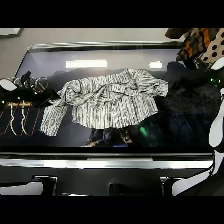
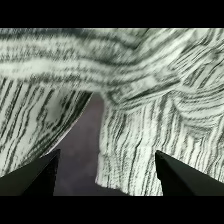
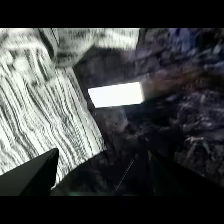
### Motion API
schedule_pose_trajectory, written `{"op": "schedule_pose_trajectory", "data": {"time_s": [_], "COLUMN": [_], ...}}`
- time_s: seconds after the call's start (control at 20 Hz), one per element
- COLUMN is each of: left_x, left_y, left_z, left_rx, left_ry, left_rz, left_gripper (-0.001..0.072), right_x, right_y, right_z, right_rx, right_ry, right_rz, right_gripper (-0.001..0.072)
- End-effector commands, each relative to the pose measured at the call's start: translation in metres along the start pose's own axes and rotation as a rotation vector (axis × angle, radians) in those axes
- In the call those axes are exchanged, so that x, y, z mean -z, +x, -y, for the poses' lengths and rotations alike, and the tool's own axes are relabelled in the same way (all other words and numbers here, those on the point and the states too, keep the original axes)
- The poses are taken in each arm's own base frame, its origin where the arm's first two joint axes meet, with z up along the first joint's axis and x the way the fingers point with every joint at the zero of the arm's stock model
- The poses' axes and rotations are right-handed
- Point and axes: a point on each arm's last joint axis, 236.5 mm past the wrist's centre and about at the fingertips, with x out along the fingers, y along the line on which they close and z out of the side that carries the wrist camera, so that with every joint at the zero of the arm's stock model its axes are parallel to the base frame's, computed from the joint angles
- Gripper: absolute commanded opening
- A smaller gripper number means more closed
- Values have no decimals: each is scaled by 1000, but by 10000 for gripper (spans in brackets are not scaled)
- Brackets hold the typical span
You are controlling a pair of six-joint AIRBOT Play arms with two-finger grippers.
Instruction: Fold the clothes and pants, and hang the long-sleeved shirts on hangers.
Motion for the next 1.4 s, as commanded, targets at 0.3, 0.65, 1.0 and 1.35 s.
{"op": "schedule_pose_trajectory", "data": {"time_s": [0.3, 0.65, 1.0, 1.35], "left_x": [47, 62, 84, 86], "left_y": [33, 45, 88, 106], "left_z": [-25, -17, -3, 12], "left_rx": [7, 9, -6, 66], "left_ry": [-78, -43, 9, -36], "left_rz": [-50, -107, -173, -191], "left_gripper": [692, 692, 691, 21], "right_x": [54, 74, 84, 84], "right_y": [116, 125, 103, 87], "right_z": [-23, -43, -50, -103], "right_rx": [-200, -189, -182, -353], "right_ry": [4, -33, -23, -5], "right_rz": [-215, -288, -325, -312], "right_gripper": [616, 33, 33, 32]}}
